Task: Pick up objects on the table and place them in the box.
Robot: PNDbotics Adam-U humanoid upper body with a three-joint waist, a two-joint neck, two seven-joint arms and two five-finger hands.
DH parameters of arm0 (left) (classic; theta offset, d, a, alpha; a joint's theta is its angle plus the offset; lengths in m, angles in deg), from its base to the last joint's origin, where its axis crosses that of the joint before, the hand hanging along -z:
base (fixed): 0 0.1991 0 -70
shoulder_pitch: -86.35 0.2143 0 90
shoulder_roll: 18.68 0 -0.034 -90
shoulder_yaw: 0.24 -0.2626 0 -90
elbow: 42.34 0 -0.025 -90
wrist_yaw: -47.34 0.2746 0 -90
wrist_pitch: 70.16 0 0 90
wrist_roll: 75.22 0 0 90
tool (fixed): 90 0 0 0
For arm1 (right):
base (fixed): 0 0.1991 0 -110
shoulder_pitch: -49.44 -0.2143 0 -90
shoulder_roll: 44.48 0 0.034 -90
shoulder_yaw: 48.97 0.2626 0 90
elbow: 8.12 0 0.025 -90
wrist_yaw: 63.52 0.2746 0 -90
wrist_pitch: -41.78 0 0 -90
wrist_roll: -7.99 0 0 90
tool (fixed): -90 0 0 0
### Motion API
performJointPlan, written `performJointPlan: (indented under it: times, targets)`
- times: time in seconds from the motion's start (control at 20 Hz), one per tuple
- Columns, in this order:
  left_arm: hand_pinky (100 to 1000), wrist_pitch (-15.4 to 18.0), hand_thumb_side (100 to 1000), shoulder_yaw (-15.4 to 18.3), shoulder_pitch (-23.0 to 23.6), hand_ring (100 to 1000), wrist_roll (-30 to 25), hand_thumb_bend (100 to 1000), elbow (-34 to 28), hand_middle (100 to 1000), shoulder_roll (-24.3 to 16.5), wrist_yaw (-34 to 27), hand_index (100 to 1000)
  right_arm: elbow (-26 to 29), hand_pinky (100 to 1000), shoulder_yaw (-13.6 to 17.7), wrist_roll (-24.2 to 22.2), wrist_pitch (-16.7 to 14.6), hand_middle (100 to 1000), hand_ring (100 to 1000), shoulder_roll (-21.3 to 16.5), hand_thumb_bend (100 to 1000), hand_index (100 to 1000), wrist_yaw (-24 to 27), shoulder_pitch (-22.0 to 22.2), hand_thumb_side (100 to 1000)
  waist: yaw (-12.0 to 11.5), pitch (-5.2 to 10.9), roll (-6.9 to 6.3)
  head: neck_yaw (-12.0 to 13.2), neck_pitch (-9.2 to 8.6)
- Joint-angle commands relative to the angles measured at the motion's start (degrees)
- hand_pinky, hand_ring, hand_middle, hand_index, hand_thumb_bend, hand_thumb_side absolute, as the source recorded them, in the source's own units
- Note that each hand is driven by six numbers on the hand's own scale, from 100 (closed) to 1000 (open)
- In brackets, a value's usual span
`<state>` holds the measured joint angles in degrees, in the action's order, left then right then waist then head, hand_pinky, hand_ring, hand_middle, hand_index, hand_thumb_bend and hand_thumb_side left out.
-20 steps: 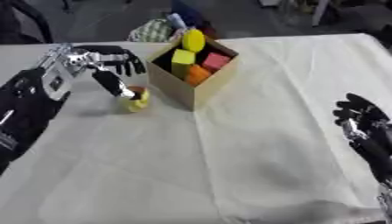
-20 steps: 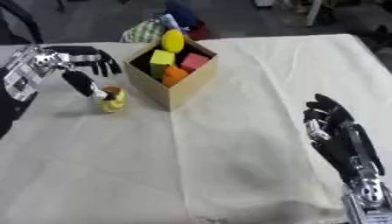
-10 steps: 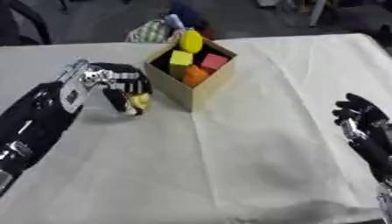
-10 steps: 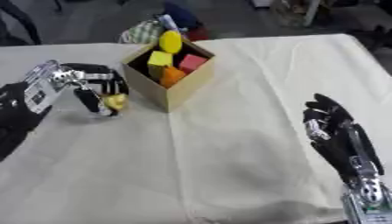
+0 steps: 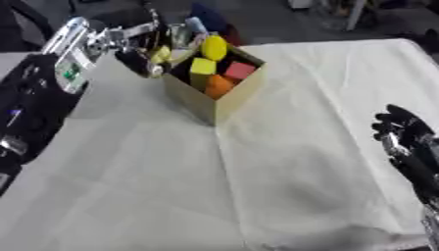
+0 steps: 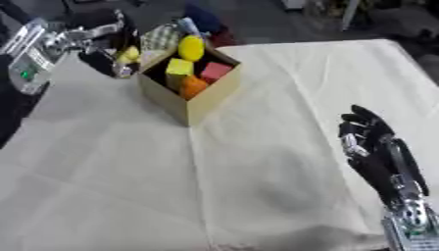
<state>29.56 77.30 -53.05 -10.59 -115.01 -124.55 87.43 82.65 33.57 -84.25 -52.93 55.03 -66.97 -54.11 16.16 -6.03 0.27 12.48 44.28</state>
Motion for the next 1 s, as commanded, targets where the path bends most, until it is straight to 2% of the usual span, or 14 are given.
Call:
performJointPlan:
  times: [0.05, 0.2, 0.4, 0.55, 0.65, 0.7, 0.8, 0.85, 0.9, 1.0]
  targets:
    - [462, -0.8, 100, 1.0, -3.9, 464, 2.4, 232, 2.7, 452, 3.0, 2.7, 589, 0.5, 788, 0.1, -0.2, 0.0, 781, 797, -0.5, 100, 906, 0.0, -0.5, 484, 0.4, 1.42, 0.99, 0.2, -0.16]
    - [472, -0.8, 100, 1.1, -6.4, 471, 5.0, 227, 10.6, 460, 8.5, 7.8, 598, 0.4, 788, -0.2, -0.5, 0.1, 781, 797, -0.4, 100, 906, 0.1, -0.8, 485, 1.6, 0.95, 1.12, 1.0, -0.16]
    - [520, -2.1, 100, 3.3, -7.2, 502, 10.6, 213, 19.2, 489, 13.6, 13.1, 633, 0.4, 788, -0.5, -0.8, 0.1, 781, 797, -0.2, 100, 906, 0.4, -1.2, 488, 3.1, 0.21, 1.05, 1.8, -0.16]
    - [652, -4.1, 100, 4.6, -7.1, 619, 15.6, 267, 23.0, 606, 15.5, 16.3, 741, 0.4, 788, -0.6, -0.9, 0.1, 781, 796, -0.1, 100, 905, 0.5, -1.2, 490, 3.8, -0.06, 0.89, 2.0, -0.16]
    - [685, -5.2, 100, 5.1, -6.9, 674, 18.2, 327, 24.4, 664, 16.0, 17.1, 783, 0.4, 788, -0.6, -0.9, 0.1, 781, 796, -0.1, 100, 905, 0.6, -1.2, 490, 4.0, -0.13, 0.82, 1.9, -0.16]
    - [702, -5.4, 197, 5.2, -6.8, 703, 19.1, 391, 24.6, 694, 15.9, 17.2, 805, 0.4, 788, -0.6, -0.9, 0.1, 781, 796, -0.1, 100, 905, 0.6, -1.2, 490, 4.0, -0.11, 0.8, 1.9, -0.16]
    - [746, -5.4, 477, 5.2, -6.6, 762, 20.2, 551, 24.2, 752, 15.2, 17.6, 850, 0.4, 788, -0.5, -0.9, 0.0, 781, 796, -0.1, 100, 905, 0.5, -1.2, 490, 3.9, 0.0, 0.77, 1.8, -0.16]
    - [770, -5.6, 575, 5.3, -6.6, 786, 20.5, 593, 23.8, 779, 14.7, 17.8, 874, 0.4, 788, -0.5, -0.9, 0.1, 781, 796, -0.1, 100, 905, 0.5, -1.1, 489, 3.8, 0.07, 0.77, 1.8, -0.16]
    - [789, -5.8, 636, 5.4, -6.4, 806, 20.6, 619, 23.1, 802, 14.0, 17.8, 891, 0.4, 788, -0.5, -0.8, 0.1, 781, 796, -0.1, 100, 905, 0.5, -1.1, 489, 3.6, 0.14, 0.77, 1.7, -0.16]
    - [813, -5.7, 705, 5.5, -6.0, 829, 19.5, 613, 21.0, 828, 12.2, 17.0, 905, 0.4, 788, -0.3, -0.8, 0.0, 781, 796, -0.1, 100, 905, 0.4, -1.0, 489, 3.2, 0.3, 0.77, 1.3, -0.16]
